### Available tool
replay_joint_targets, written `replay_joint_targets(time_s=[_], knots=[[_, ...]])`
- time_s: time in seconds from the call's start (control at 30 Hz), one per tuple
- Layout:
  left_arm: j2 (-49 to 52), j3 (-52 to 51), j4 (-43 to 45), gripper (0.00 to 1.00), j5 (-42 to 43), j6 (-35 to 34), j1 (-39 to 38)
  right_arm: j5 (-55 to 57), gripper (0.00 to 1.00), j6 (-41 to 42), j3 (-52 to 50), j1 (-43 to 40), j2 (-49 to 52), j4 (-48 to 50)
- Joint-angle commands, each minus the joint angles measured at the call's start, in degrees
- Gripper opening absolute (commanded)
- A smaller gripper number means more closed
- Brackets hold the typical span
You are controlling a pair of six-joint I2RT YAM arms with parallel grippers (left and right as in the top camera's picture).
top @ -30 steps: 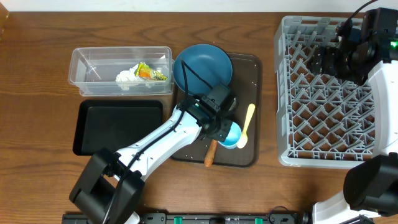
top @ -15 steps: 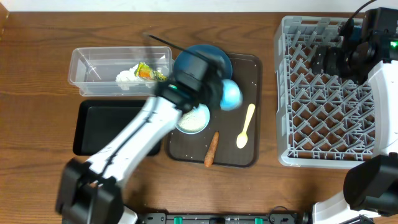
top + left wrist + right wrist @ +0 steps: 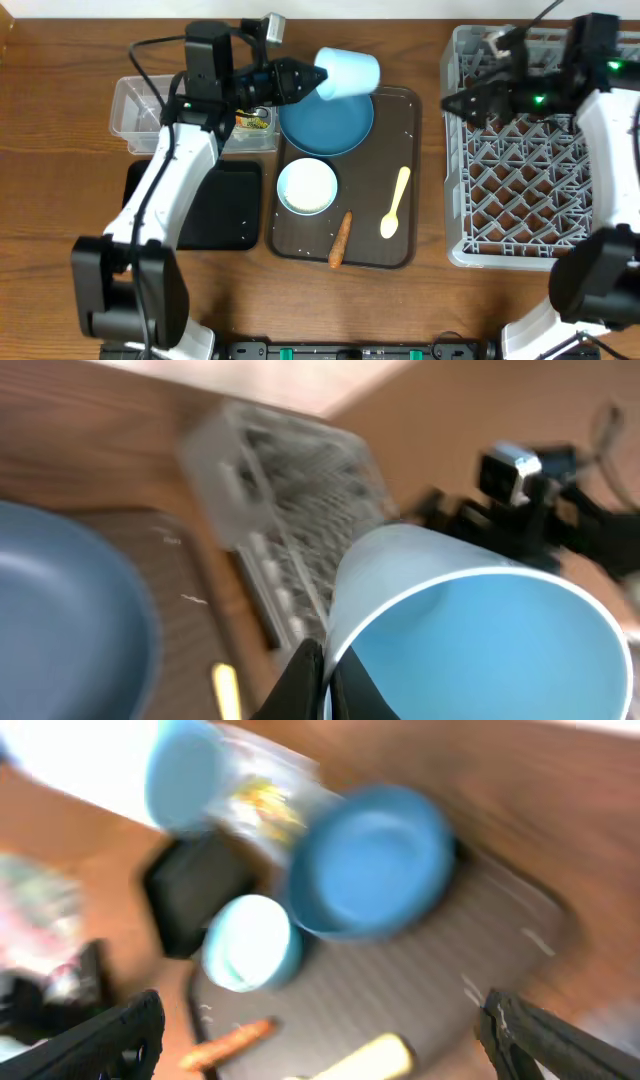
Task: Sort waste into correct bins and load items into the dishwasher rack
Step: 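Hand the light-blue cup to the right gripper and carry toward rack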
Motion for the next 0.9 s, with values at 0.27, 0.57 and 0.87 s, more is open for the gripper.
replay_joint_targets(time_s=[0.27, 0.57, 0.87], knots=[[2.0, 0.7, 5.3, 0.06, 15.7, -2.9, -1.8, -19.1, 0.92, -17.5, 0.4, 11.2, 1.8, 5.9], [2.0, 0.7, 6.8, 0.06, 15.9, -5.2, -1.8, -20.6, 0.84, -17.5, 0.4, 15.5, 1.8, 10.9], [2.0, 0.7, 6.8, 0.06, 15.9, -5.2, -1.8, -20.3, 0.44, -17.3, 0.4, 15.9, 1.8, 11.4]])
